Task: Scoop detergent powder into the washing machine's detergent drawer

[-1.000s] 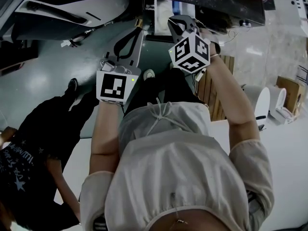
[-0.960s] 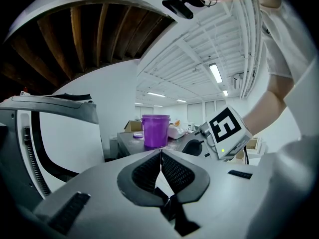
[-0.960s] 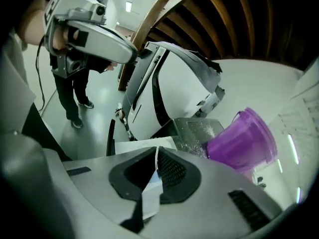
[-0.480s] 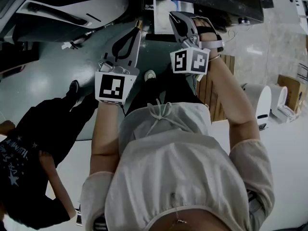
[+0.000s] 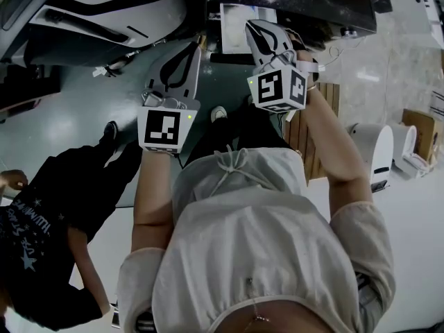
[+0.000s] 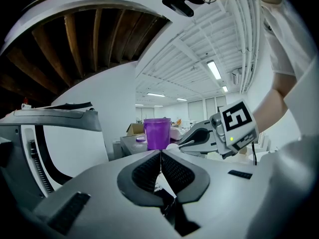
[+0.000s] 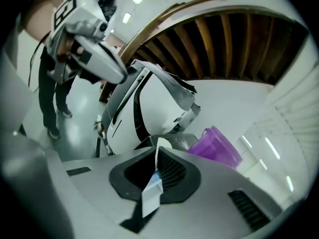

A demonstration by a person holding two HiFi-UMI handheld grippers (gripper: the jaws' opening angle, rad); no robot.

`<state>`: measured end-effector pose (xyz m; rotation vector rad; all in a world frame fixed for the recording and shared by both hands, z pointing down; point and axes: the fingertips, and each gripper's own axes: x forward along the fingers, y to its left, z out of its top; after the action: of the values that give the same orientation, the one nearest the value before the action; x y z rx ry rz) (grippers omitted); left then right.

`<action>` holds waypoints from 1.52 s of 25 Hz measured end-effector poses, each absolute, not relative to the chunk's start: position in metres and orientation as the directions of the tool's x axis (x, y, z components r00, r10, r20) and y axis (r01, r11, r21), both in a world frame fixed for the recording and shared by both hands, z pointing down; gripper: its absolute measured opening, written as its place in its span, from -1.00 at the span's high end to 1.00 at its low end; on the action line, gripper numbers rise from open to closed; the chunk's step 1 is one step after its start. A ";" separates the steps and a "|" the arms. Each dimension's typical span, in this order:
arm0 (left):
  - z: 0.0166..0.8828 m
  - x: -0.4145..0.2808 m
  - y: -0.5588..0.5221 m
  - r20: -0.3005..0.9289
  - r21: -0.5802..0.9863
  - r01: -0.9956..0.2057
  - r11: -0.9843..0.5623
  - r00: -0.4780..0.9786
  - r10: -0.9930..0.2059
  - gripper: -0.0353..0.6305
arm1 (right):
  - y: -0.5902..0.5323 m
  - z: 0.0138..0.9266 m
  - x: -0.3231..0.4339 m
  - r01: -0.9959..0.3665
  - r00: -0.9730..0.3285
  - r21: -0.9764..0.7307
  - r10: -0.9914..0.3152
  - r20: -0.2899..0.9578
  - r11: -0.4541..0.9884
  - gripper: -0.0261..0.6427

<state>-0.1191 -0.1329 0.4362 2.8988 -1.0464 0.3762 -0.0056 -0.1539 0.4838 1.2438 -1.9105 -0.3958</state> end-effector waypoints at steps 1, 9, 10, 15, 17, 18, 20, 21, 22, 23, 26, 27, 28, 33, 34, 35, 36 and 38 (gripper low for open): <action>0.434 -0.119 -0.133 0.252 -0.053 -0.633 -0.772 0.740 -0.624 0.82 | -0.153 0.478 -0.003 -0.668 -0.199 0.586 -0.869 0.452 0.458 0.89; 0.390 -0.111 -0.141 0.200 -0.095 -0.632 -0.769 0.745 -0.637 0.82 | -0.147 0.423 0.022 -0.916 -0.242 0.220 -0.901 0.361 0.334 0.89; 0.382 -0.109 -0.142 0.172 -0.107 -0.632 -0.767 0.748 -0.640 0.82 | -0.145 0.417 0.026 -0.930 -0.241 0.187 -0.908 0.342 0.317 0.89; 0.348 -0.101 -0.141 0.109 -0.133 -0.634 -0.762 0.755 -0.647 0.82 | -0.137 0.380 0.045 -0.962 -0.218 0.115 -0.948 0.231 0.249 0.89; 0.335 -0.099 -0.141 0.103 -0.133 -0.644 -0.754 0.747 -0.656 0.82 | -0.133 0.361 0.052 -0.967 -0.217 0.097 -0.960 0.177 0.237 0.89; 0.329 -0.099 -0.142 0.100 -0.138 -0.650 -0.748 0.742 -0.663 0.82 | -0.130 0.351 0.054 -0.967 -0.222 0.088 -0.963 0.150 0.237 0.89; 0.316 -0.098 -0.142 0.091 -0.148 -0.661 -0.735 0.731 -0.676 0.82 | -0.127 0.333 0.058 -0.966 -0.232 0.090 -0.967 0.106 0.241 0.89; 0.310 -0.097 -0.142 0.086 -0.147 -0.666 -0.731 0.728 -0.680 0.82 | -0.125 0.325 0.060 -0.965 -0.233 0.100 -0.968 0.088 0.241 0.89; 0.305 -0.096 -0.141 0.081 -0.142 -0.669 -0.729 0.726 -0.683 0.82 | -0.122 0.317 0.062 -0.964 -0.233 0.111 -0.970 0.072 0.240 0.89; 0.299 -0.094 -0.140 0.075 -0.136 -0.672 -0.728 0.726 -0.684 0.82 | -0.120 0.311 0.064 -0.964 -0.232 0.122 -0.971 0.058 0.237 0.89; 0.287 -0.089 -0.137 0.063 -0.140 -0.678 -0.722 0.722 -0.689 0.82 | -0.115 0.297 0.070 -0.963 -0.229 0.142 -0.973 0.023 0.230 0.89; 0.284 -0.087 -0.136 0.060 -0.145 -0.679 -0.719 0.720 -0.692 0.82 | -0.113 0.294 0.072 -0.962 -0.230 0.146 -0.973 0.015 0.230 0.89; 0.283 -0.085 -0.135 0.059 -0.150 -0.680 -0.717 0.718 -0.693 0.82 | -0.111 0.292 0.074 -0.961 -0.231 0.152 -0.973 0.009 0.230 0.89; 0.279 -0.076 -0.135 0.062 -0.158 -0.686 -0.711 0.711 -0.700 0.82 | -0.107 0.287 0.080 -0.956 -0.238 0.179 -0.971 -0.005 0.233 0.89; 0.280 -0.074 -0.134 0.064 -0.161 -0.686 -0.709 0.710 -0.701 0.82 | -0.106 0.287 0.082 -0.956 -0.236 0.179 -0.972 -0.006 0.232 0.89; 0.280 -0.073 -0.134 0.066 -0.164 -0.687 -0.708 0.708 -0.703 0.82 | -0.105 0.287 0.084 -0.957 -0.234 0.177 -0.972 -0.006 0.230 0.90; 0.281 -0.072 -0.133 0.068 -0.163 -0.689 -0.706 0.706 -0.705 0.82 | -0.104 0.287 0.086 -0.958 -0.233 0.175 -0.972 -0.006 0.229 0.90; 0.281 -0.071 -0.132 0.068 -0.158 -0.692 -0.704 0.704 -0.707 0.82 | -0.104 0.286 0.089 -0.958 -0.234 0.172 -0.972 -0.006 0.229 0.90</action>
<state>-0.0706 -0.1319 0.2814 3.0097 -1.2407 0.2019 0.0887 -0.1039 0.2864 1.8774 -2.3810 -0.2127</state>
